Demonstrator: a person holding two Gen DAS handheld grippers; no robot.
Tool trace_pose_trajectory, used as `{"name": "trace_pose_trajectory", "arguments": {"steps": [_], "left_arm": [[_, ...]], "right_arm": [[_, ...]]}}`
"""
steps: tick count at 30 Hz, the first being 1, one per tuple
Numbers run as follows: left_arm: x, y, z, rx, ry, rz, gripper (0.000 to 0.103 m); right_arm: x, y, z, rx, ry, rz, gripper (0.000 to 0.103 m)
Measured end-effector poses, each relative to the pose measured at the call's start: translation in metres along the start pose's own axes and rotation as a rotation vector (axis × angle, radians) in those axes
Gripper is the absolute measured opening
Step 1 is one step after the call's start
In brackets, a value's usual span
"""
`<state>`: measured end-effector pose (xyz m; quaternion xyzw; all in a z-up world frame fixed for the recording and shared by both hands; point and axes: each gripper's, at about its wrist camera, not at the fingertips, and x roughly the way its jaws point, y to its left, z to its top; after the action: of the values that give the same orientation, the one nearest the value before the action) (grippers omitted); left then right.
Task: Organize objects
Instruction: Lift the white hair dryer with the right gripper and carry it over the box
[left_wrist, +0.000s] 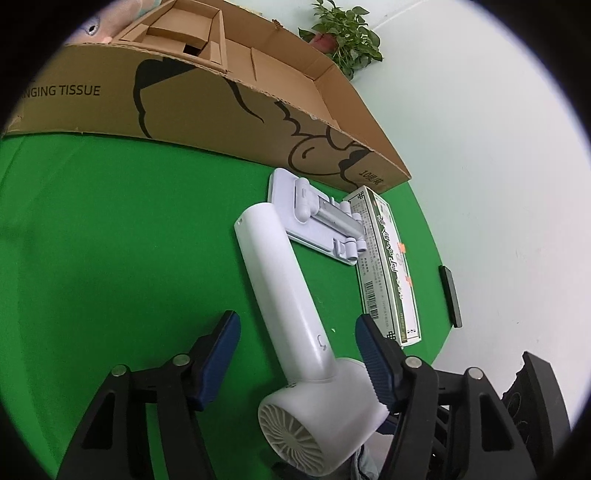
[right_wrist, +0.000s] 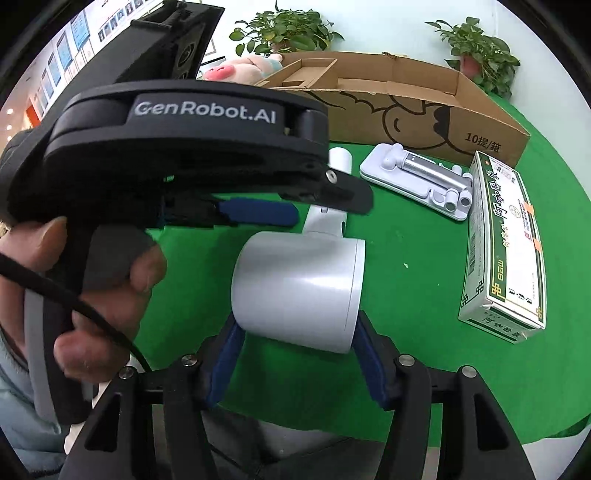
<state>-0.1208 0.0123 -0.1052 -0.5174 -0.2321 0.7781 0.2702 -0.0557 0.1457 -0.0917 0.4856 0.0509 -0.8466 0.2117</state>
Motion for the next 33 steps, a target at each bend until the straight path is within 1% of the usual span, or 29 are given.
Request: {"name": "trace_pose_trajectory", "arguments": {"steps": [2, 4, 5, 10, 14, 18, 21, 25, 29, 30, 33], "left_arm": [[0.002, 0.003, 0.002, -0.016, 0.016, 0.006, 0.041], [0.004, 0.008, 0.004, -0.048, 0.036, -0.031, 0.037], [0.004, 0.009, 0.004, -0.053, 0.036, -0.035, 0.037], [0.001, 0.004, 0.000, -0.022, 0.034, -0.009, 0.036], [-0.006, -0.005, -0.003, 0.031, 0.024, 0.012, 0.035], [-0.018, -0.011, 0.002, 0.049, -0.013, -0.005, 0.035], [-0.029, -0.019, 0.006, 0.087, -0.043, -0.001, 0.034], [-0.039, -0.029, 0.011, 0.133, -0.053, -0.008, 0.032], [-0.047, -0.040, 0.014, 0.183, -0.071, -0.001, 0.031], [-0.041, -0.048, 0.018, 0.191, -0.076, 0.000, 0.031], [-0.045, -0.055, 0.024, 0.211, -0.089, 0.003, 0.031]], "right_arm": [[0.002, 0.000, 0.004, 0.009, 0.006, 0.003, 0.059], [0.002, 0.001, 0.005, 0.005, 0.007, -0.008, 0.058], [0.002, 0.002, 0.005, 0.002, 0.007, -0.012, 0.058], [-0.001, 0.006, 0.003, -0.003, -0.005, -0.034, 0.057], [-0.004, 0.011, 0.001, 0.005, -0.014, -0.041, 0.057], [-0.012, 0.016, 0.003, 0.003, -0.060, -0.051, 0.056], [-0.021, 0.020, 0.008, -0.005, -0.105, -0.064, 0.056], [-0.027, 0.020, 0.014, 0.001, -0.135, -0.075, 0.056], [-0.038, 0.019, 0.010, -0.001, -0.163, -0.096, 0.056], [-0.035, 0.015, 0.018, -0.001, -0.169, -0.098, 0.056], [-0.042, 0.016, 0.023, -0.004, -0.196, -0.110, 0.056]]}}
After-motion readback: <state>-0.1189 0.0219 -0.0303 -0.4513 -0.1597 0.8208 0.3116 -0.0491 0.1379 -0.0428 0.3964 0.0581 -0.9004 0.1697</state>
